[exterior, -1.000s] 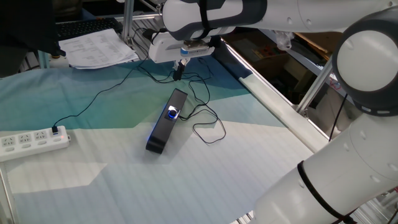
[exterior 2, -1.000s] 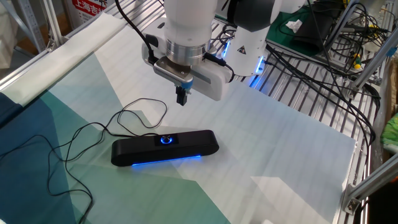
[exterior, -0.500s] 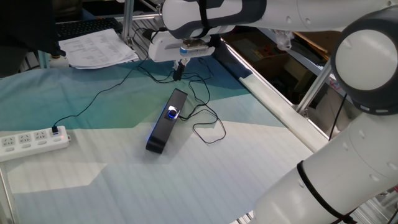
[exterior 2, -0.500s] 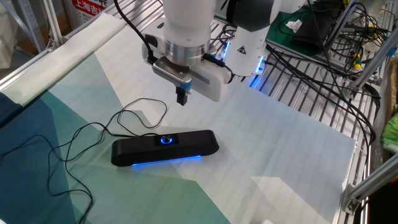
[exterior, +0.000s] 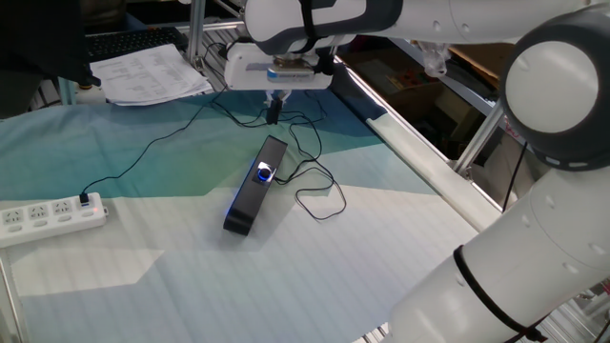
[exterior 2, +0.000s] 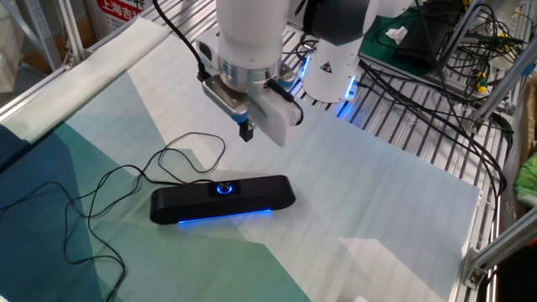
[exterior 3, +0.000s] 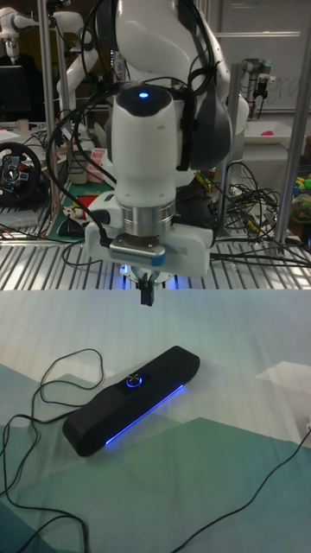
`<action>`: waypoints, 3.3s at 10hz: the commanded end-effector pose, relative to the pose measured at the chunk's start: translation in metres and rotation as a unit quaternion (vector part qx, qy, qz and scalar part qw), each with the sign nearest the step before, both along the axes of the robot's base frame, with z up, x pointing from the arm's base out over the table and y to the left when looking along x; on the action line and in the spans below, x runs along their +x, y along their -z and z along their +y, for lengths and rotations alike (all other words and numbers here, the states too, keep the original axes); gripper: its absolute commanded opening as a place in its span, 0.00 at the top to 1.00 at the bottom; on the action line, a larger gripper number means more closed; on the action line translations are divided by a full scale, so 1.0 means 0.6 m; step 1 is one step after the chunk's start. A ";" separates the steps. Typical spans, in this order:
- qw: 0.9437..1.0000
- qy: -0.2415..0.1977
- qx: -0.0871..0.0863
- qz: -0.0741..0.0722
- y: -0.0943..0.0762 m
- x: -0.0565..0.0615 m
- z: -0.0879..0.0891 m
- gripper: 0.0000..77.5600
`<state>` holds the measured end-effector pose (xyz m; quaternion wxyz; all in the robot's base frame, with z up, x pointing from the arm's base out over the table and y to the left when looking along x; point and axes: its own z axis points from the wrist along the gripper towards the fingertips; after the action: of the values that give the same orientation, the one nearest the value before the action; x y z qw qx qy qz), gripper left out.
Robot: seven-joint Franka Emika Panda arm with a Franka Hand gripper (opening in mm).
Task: Turn the knob to decrease the volume of the speaker
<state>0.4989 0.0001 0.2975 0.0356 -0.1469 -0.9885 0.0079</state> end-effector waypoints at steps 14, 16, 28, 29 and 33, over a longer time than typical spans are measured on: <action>0.932 0.359 -0.001 -0.059 0.034 0.047 -0.060 1.00; 0.927 0.371 -0.001 -0.059 0.046 0.053 -0.078 1.00; 0.894 0.443 0.011 -0.074 0.062 0.050 -0.085 1.00; 0.896 0.437 0.011 -0.076 0.062 0.050 -0.085 1.00; 0.891 0.447 0.025 -0.071 0.062 0.050 -0.085 1.00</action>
<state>0.5282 -0.0508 0.2590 -0.0291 -0.5676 -0.8216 -0.0430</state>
